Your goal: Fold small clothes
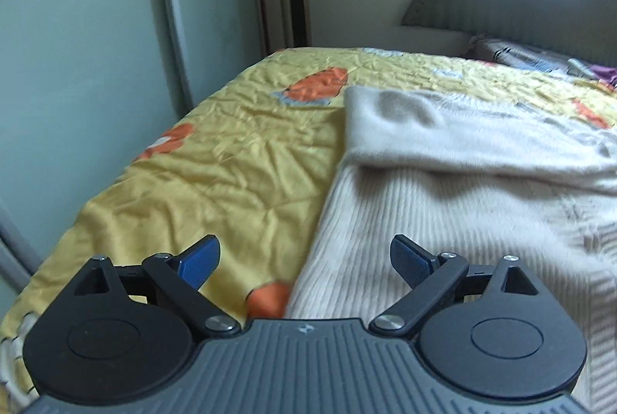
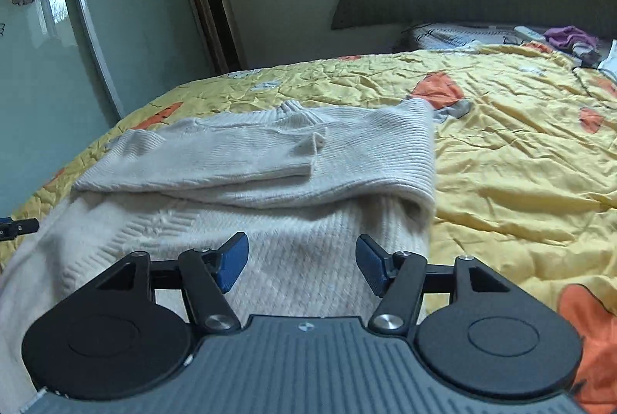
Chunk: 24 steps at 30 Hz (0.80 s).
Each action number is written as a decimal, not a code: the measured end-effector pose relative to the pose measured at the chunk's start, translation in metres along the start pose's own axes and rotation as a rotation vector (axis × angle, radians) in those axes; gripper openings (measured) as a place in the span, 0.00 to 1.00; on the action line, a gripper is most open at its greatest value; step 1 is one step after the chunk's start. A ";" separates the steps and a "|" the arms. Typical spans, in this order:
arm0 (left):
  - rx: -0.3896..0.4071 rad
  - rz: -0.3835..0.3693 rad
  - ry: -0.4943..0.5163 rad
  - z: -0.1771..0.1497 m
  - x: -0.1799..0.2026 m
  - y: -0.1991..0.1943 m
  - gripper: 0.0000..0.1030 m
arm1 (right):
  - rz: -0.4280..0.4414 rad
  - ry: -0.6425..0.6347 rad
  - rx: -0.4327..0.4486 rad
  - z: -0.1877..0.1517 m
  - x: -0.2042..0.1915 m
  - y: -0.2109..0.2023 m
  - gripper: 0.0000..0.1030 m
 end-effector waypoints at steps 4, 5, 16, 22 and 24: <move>0.010 0.070 0.095 -0.012 0.004 -0.008 0.93 | 0.040 0.056 0.002 -0.025 -0.002 -0.021 0.70; 0.004 0.062 0.091 -0.014 0.004 -0.009 0.93 | 0.081 0.097 -0.009 -0.031 -0.004 -0.023 0.70; 0.101 0.073 0.092 0.005 -0.005 -0.054 0.93 | -0.012 -0.090 0.072 -0.008 -0.030 -0.066 0.70; -0.017 0.064 0.140 -0.026 0.000 -0.025 0.93 | -0.029 0.015 -0.023 -0.033 -0.007 -0.051 0.73; -0.021 0.073 0.171 -0.035 0.006 -0.023 0.93 | -0.030 0.023 -0.045 -0.043 -0.009 -0.049 0.74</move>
Point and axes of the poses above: each gripper's, at about its wrist camera, not at the fingertips, and y roughly the way its jaws point, x to its right, z to its top, the point moved 2 cm from there along y, roughly the way its jaws point, and after that the axes turned 8 degrees about x, right-handed, at the moved point
